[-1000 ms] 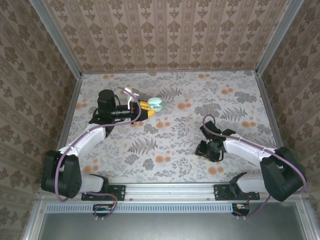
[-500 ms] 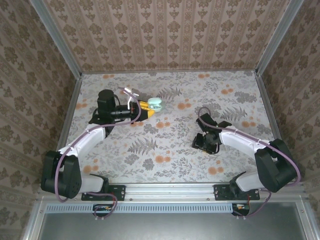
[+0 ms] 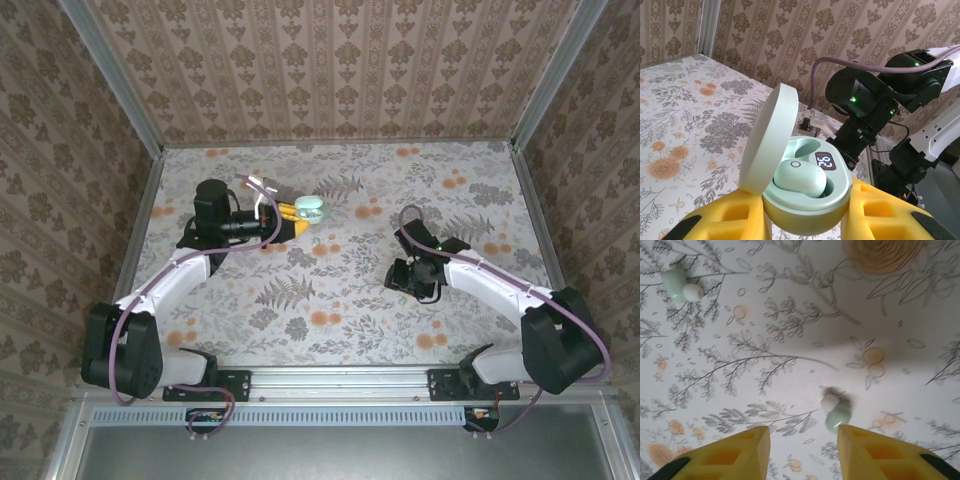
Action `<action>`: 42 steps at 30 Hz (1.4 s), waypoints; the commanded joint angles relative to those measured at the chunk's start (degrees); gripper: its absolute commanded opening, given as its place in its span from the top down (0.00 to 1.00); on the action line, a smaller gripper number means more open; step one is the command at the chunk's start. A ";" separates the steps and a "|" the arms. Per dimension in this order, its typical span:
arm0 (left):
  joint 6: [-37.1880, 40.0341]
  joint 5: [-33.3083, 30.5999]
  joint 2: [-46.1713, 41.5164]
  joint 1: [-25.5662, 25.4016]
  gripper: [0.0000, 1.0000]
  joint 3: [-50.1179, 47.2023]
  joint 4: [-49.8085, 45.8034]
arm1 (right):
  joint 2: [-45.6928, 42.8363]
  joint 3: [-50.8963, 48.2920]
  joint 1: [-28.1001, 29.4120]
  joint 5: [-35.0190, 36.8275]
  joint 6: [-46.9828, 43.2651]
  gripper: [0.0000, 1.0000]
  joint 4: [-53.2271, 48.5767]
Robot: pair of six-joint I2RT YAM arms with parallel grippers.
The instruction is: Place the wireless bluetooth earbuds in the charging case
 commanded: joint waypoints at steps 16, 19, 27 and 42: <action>1.87 0.21 -2.49 0.44 0.98 1.46 -1.35 | 19.66 10.90 -0.43 -7.07 -12.02 0.95 -4.05; 2.10 0.21 -2.49 0.53 0.98 1.46 -1.65 | 20.31 10.22 -0.46 -6.42 -12.36 0.97 -5.10; 2.00 0.21 -2.32 0.62 0.98 1.59 -1.53 | 18.95 8.05 -1.51 -1.93 -12.79 0.97 -8.68; 1.88 0.23 -2.32 0.62 0.98 1.64 -1.44 | 16.17 4.03 -6.22 0.64 -12.91 0.95 -9.81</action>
